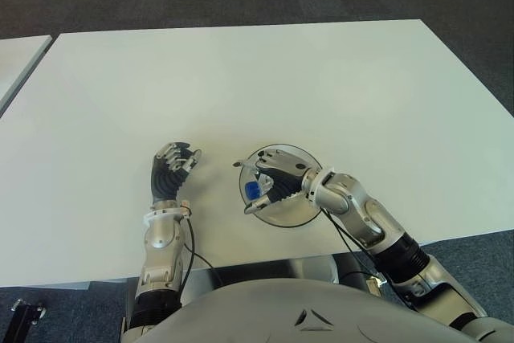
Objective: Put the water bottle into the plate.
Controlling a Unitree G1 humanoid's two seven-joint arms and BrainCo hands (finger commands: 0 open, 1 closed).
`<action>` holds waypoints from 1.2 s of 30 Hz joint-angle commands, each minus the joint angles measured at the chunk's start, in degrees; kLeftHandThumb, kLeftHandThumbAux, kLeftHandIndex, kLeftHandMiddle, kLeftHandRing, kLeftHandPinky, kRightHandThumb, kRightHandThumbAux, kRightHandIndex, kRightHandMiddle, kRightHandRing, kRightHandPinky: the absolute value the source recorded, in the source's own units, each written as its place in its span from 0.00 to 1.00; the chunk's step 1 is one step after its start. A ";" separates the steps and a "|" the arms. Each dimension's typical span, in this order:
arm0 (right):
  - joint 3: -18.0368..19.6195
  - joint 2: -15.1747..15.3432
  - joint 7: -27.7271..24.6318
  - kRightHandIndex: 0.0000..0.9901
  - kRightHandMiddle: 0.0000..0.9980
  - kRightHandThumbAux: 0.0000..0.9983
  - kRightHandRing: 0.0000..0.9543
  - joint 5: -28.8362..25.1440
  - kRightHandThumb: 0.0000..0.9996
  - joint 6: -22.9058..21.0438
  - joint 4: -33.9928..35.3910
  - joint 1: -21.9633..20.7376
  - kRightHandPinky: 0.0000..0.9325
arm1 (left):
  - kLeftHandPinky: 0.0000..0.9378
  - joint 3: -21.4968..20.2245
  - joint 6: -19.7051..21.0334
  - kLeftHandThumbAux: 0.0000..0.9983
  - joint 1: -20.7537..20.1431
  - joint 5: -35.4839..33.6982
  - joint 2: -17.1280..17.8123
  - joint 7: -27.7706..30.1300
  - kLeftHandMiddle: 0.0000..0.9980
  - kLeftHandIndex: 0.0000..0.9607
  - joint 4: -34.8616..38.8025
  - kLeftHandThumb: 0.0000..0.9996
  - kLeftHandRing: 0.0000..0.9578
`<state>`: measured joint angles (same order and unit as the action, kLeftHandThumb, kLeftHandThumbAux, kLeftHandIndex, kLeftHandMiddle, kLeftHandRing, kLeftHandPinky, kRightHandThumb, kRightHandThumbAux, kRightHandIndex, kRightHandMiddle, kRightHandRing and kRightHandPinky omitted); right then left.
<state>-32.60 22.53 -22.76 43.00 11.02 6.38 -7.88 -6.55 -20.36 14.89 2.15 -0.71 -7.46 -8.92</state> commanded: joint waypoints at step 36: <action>1.35 -3.59 8.79 0.00 0.00 0.56 0.00 -13.15 0.27 18.39 -11.38 -0.90 0.00 | 0.54 0.02 2.23 0.71 0.98 -0.25 -0.50 -0.25 0.53 0.45 1.13 0.71 0.54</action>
<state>-31.88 19.72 -14.94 31.35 27.18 -3.53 -8.15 -6.43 -19.35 15.11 2.10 -0.89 -7.45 -8.31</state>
